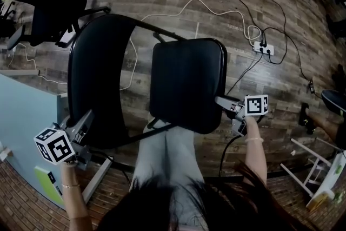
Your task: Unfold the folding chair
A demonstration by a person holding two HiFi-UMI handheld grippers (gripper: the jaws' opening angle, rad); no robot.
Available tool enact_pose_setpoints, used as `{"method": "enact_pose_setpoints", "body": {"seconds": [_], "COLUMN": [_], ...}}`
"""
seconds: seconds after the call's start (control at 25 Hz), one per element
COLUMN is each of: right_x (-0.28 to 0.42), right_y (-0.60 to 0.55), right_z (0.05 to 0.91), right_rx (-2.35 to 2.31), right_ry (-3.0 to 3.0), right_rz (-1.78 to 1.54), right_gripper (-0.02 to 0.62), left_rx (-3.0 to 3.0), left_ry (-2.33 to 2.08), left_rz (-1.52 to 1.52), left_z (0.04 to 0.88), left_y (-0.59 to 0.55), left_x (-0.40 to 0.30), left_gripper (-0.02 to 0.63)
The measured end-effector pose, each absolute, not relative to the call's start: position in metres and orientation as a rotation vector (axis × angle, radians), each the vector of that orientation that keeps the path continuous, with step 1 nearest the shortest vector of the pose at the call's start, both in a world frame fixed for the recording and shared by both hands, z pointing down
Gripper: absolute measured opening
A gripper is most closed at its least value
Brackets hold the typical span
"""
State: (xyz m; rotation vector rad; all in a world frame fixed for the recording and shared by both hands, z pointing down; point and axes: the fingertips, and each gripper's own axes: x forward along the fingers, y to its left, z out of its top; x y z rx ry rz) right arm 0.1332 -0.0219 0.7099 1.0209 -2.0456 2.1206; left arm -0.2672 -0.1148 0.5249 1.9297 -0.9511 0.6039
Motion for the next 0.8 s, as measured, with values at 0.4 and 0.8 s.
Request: {"method": "enact_pose_setpoints", "body": {"seconds": [0.4, 0.8], "right_x": [0.160, 0.192], "right_y": [-0.016, -0.006], "right_z": [0.728, 0.748], "right_rx": [1.022, 1.070], "right_ry": [-2.058, -2.036], "right_rz": [2.085, 2.061], "right_gripper": [0.196, 0.206], "left_rx": [1.916, 1.923], "left_ry": [-0.952, -0.922], "left_rz": [0.608, 0.600], "left_z": [0.530, 0.539], "left_y": [-0.113, -0.108], "left_x": [-0.254, -0.239], "left_gripper": [0.083, 0.081]}}
